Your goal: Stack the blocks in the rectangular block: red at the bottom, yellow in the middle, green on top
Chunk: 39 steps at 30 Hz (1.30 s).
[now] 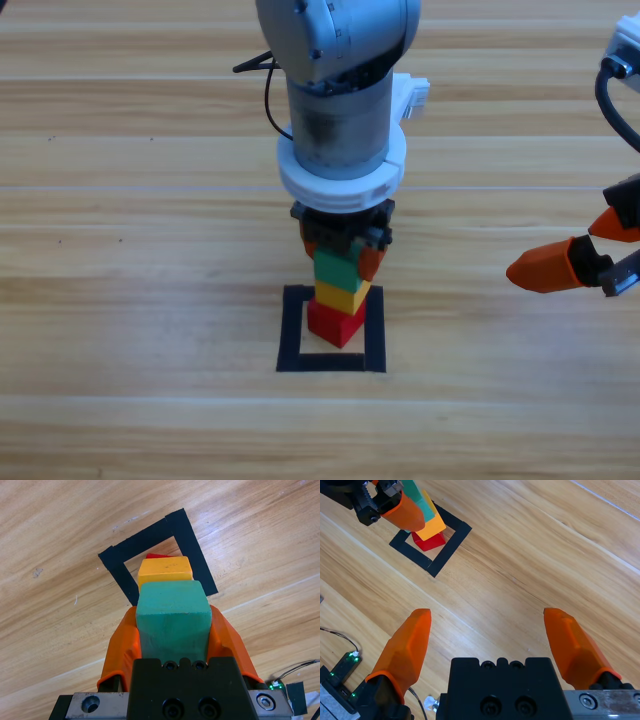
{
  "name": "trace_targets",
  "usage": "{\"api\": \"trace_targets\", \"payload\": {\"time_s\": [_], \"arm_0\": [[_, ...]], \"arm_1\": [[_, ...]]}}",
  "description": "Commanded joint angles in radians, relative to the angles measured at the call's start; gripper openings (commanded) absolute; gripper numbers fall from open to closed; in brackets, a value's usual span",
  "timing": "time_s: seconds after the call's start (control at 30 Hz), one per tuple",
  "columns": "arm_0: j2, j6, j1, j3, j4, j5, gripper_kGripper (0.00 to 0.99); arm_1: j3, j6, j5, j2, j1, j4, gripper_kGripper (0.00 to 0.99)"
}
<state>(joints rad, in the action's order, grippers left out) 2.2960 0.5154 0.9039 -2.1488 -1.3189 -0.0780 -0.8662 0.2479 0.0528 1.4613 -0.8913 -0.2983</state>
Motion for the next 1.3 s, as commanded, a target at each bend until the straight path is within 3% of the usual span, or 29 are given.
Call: {"api": "trace_targets", "payload": {"time_s": [0.03,0.1,0.13,0.23,0.27,0.3,0.63,0.8,1.03,1.3], "arm_0": [[0.057,-0.009,-0.017,-0.013,-0.008,-0.013,0.002],[0.059,-0.006,-0.017,-0.017,-0.008,-0.013,0.104],[0.062,-0.005,-0.017,-0.023,-0.008,-0.011,0.221],[0.063,0.003,-0.017,-0.023,-0.008,-0.013,0.841],[0.06,0.006,-0.017,-0.022,-0.008,-0.016,0.954],[0.056,0.008,-0.017,-0.022,-0.009,-0.017,0.988],[0.023,0.038,-0.017,-0.023,-0.028,-0.042,0.99],[-0.102,0.126,-0.01,-0.042,-0.034,-0.135,0.99],[-0.291,0.288,0.165,0.073,-0.02,-0.353,0.99],[-0.303,0.345,0.276,0.125,-0.003,-0.396,0.99]], "arm_1": [[0.006,-0.005,-0.017,0.021,0.026,-0.002,0.99],[0.006,-0.005,-0.017,0.021,0.026,-0.002,0.99],[0.006,-0.005,-0.017,0.021,0.026,-0.002,0.99],[0.006,-0.005,-0.017,0.021,0.026,-0.002,0.99],[0.006,-0.005,-0.017,0.021,0.026,-0.002,0.99],[0.006,-0.005,-0.017,0.021,0.026,-0.002,0.99],[0.004,-0.01,-0.017,0.031,0.026,-0.002,0.99],[-0.004,-0.013,-0.017,0.053,0.026,-0.001,0.99],[-0.02,-0.016,-0.016,0.086,0.026,-0.001,0.99],[-0.025,-0.019,-0.03,0.094,0.023,-0.001,0.99]]}}
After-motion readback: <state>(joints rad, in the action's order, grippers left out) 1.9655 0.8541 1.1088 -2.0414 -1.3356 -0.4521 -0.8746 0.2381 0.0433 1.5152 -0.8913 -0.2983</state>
